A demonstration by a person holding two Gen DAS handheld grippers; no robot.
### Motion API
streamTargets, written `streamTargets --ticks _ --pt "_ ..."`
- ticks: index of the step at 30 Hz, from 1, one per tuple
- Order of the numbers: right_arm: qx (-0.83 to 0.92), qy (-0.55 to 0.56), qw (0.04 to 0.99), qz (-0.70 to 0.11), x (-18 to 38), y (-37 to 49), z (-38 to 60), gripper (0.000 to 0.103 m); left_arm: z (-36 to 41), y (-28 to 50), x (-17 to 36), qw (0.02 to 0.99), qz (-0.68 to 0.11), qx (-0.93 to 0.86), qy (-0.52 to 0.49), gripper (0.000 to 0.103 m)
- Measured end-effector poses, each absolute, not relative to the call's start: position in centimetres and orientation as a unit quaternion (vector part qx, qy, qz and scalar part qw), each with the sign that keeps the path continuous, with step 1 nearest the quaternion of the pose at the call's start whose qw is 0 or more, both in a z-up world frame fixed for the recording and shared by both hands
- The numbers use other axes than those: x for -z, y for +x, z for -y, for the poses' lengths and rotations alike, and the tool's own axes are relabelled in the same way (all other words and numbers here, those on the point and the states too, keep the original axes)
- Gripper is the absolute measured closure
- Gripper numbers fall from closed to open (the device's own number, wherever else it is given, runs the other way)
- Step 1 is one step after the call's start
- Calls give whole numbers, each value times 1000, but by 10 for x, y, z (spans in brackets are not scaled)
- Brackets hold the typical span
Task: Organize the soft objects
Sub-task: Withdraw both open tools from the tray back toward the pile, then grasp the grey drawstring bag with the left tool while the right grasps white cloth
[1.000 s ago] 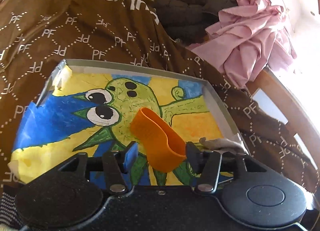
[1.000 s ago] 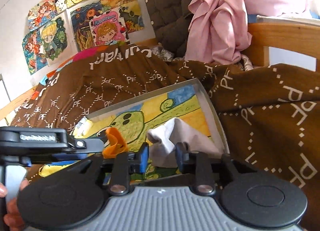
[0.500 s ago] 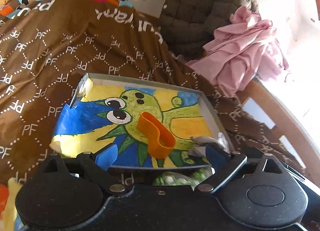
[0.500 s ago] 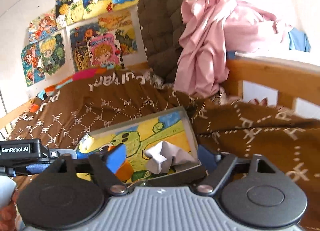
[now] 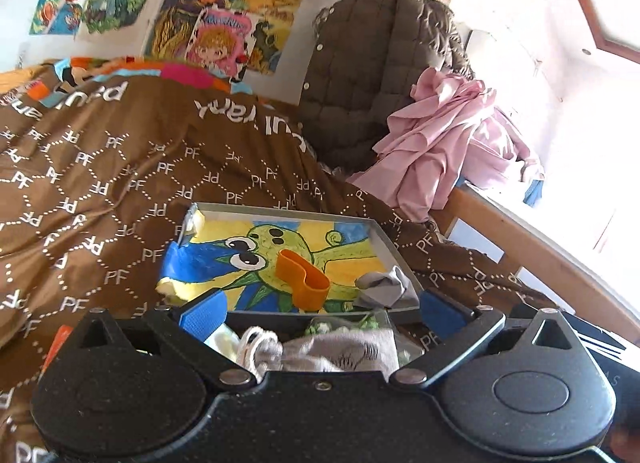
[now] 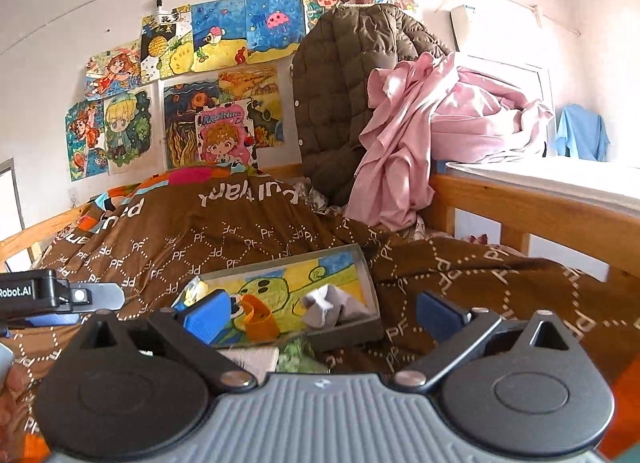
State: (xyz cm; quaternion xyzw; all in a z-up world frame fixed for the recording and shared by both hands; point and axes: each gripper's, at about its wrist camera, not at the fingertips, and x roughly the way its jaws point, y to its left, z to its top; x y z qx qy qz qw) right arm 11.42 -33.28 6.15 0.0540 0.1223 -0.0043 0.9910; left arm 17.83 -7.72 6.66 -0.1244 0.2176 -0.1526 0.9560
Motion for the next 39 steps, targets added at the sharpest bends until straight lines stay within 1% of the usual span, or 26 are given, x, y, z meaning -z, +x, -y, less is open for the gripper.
streamTargets --ticks 7,16,20,31,39 --pt "11 58 990 -129 -49 73 327 1 74 143 -44 955 -218 167 -111 1" --pt "-4 69 981 -181 -29 47 324 1 65 118 -11 944 -255 178 -113 1" --pt "-3 72 977 -200 -25 48 324 1 66 116 -1 940 -269 183 -99 1" --pt "-9 71 966 -248 -6 63 322 1 74 122 5 939 -279 189 -62 1" --pt "-23 21 962 -273 9 81 306 1 85 142 7 940 -275 198 -18 1"
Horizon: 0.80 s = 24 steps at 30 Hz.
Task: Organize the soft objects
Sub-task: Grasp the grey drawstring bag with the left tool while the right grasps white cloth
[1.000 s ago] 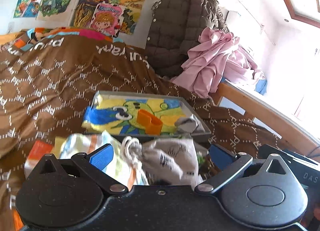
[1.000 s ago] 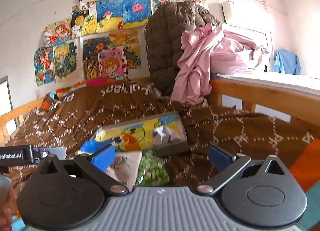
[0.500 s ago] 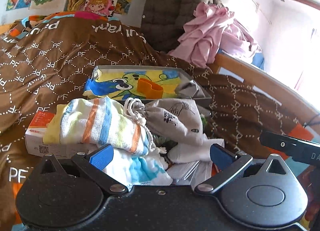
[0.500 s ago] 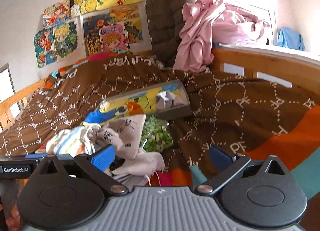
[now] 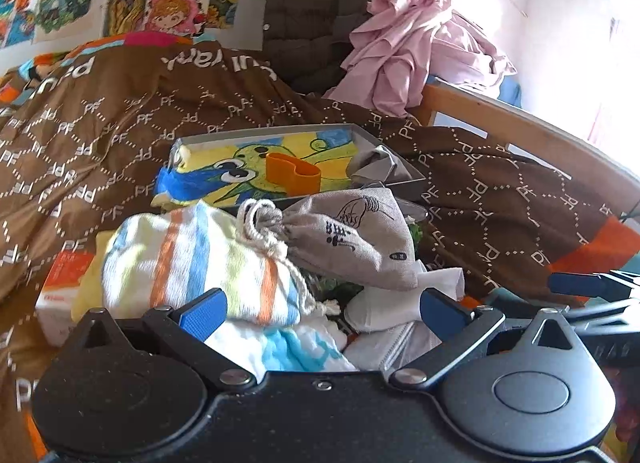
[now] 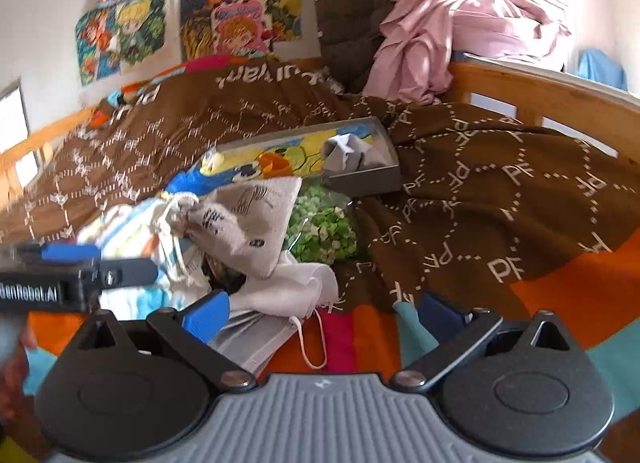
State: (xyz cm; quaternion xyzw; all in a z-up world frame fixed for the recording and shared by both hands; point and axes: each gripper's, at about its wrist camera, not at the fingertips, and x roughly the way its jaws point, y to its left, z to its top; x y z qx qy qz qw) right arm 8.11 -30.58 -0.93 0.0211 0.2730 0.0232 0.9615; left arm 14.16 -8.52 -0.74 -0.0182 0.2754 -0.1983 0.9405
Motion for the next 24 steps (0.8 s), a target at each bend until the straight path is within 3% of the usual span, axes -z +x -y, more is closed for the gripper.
streamTargets --ticks 17,24 --pt "-57 -65 959 -270 37 113 282 1 118 207 2 919 -261 282 93 1" --pt "-76 -95 957 -263 47 123 276 1 123 222 11 894 -266 312 183 1"
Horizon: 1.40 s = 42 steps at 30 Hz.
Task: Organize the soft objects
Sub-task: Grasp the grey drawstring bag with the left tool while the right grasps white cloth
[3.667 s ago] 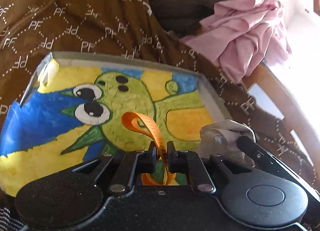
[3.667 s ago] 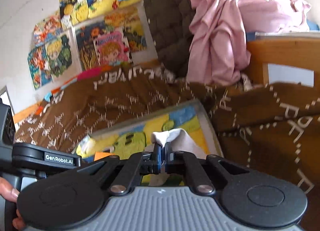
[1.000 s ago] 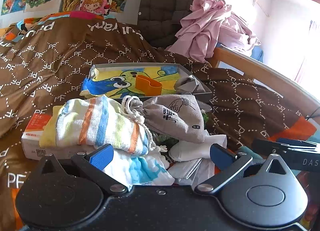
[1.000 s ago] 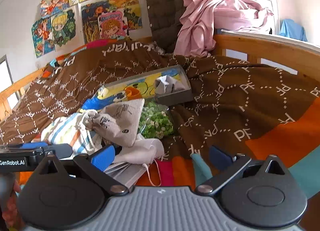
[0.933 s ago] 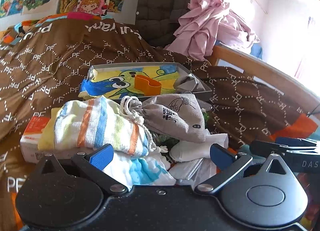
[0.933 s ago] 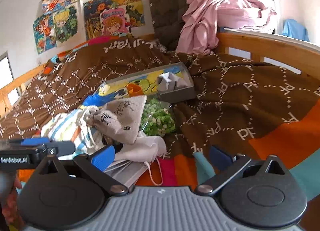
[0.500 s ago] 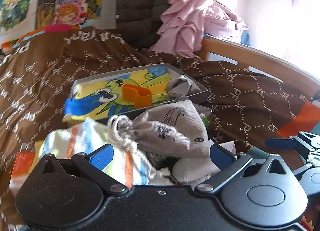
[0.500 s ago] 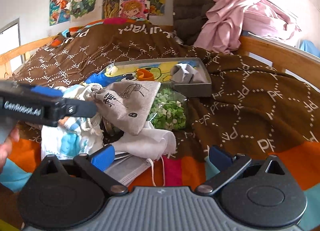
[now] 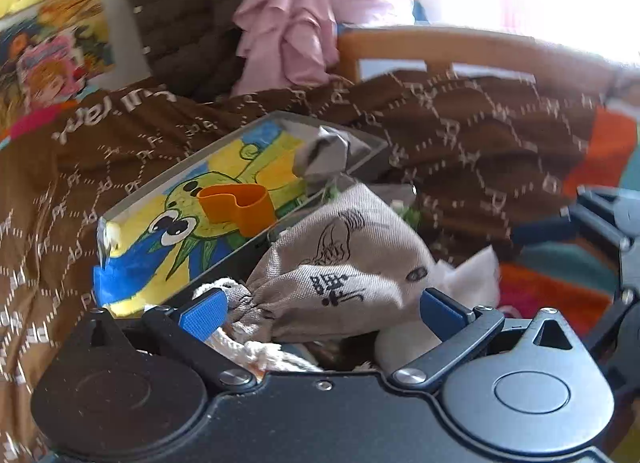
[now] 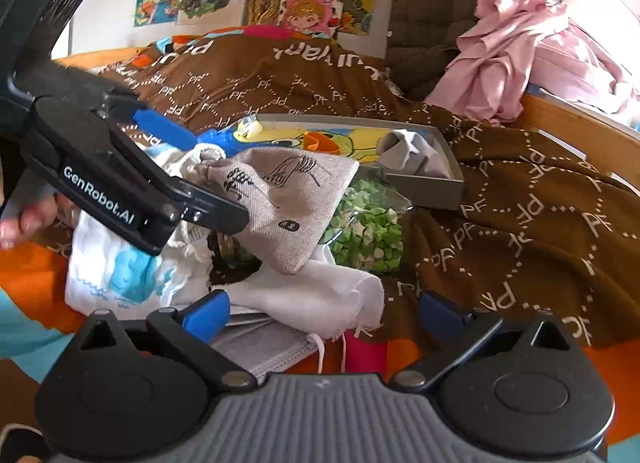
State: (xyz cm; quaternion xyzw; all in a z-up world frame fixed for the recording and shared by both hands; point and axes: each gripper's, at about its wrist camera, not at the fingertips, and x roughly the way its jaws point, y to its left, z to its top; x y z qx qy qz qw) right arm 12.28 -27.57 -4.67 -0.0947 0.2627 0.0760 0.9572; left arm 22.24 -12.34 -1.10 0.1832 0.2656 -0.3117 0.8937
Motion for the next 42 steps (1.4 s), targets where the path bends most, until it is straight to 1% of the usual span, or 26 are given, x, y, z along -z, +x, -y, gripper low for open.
streamTargets --ticks 5,7,13,17,23,25,26,27,33,34,35,37,38,40,41,42 --pt "-82 -102 956 -263 52 131 276 6 134 223 17 872 -255 332 253 1" --pt "-83 -101 956 -264 53 133 277 9 140 224 20 862 -251 338 281 3" --pt "-89 -104 954 -266 56 136 278 15 153 228 29 840 -249 344 339 8" --pt "-94 -119 952 -266 57 136 273 18 156 228 29 832 -247 345 358 9" --pt "-101 -131 950 -265 58 135 268 25 160 231 28 828 -253 340 368 18" --pt "-105 -133 949 -267 58 135 267 32 159 233 26 831 -259 338 359 21" --pt "-107 -134 948 -268 58 135 266 33 158 234 25 832 -262 338 352 22" --pt "-109 -135 947 -269 58 135 266 37 157 235 24 834 -265 338 346 24" --pt "-115 -140 945 -274 59 135 263 49 155 236 20 842 -270 335 325 32" --pt "-115 -139 944 -274 59 134 263 54 155 236 20 843 -270 334 324 33" --pt "-116 -139 944 -274 58 135 263 56 154 236 20 844 -269 334 323 35" --pt "-115 -141 945 -273 58 135 263 66 154 236 19 846 -268 331 320 44" --pt "-114 -142 945 -272 58 134 263 68 153 236 18 847 -267 330 320 45" --pt "-113 -141 945 -272 58 135 263 74 152 236 17 848 -268 332 315 50" --pt "-113 -142 945 -272 58 136 263 75 151 236 16 848 -269 333 312 52" --pt "-111 -142 946 -271 58 135 263 78 151 235 15 848 -269 334 311 57"
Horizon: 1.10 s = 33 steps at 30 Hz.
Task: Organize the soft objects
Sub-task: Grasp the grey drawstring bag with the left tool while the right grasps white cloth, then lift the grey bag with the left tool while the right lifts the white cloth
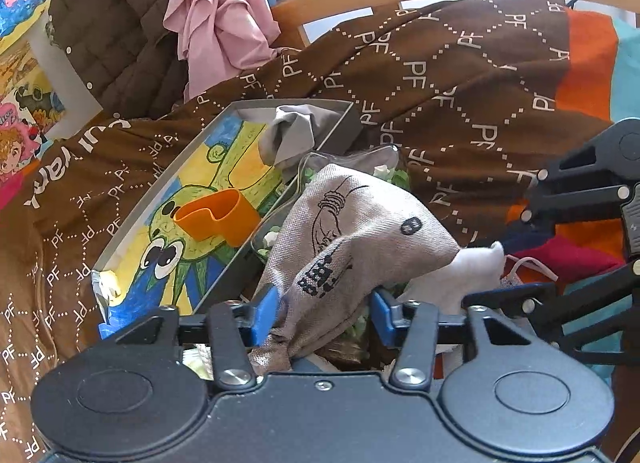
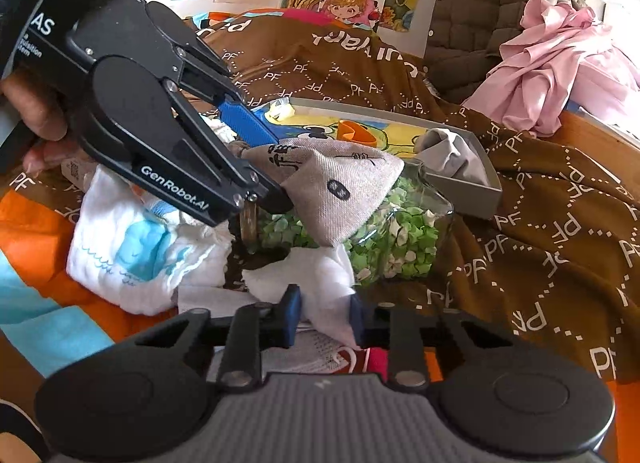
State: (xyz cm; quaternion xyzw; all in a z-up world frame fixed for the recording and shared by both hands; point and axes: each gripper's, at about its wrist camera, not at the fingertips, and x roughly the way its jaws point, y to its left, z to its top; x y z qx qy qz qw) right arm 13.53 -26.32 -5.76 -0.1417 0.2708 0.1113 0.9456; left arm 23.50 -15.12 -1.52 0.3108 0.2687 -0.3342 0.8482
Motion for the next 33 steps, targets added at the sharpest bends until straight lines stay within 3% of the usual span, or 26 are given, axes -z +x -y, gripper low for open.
streamTargets --ticks 10,25,33 --pt "-102 -134 950 -265 52 133 267 95 152 228 12 859 -262 326 295 75" --pt "-87 -44 964 -249 33 128 294 101 150 216 -6 884 -269 315 219 87" --pt "-69 -33 973 -218 24 121 300 101 147 206 -17 893 -259 308 200 89"
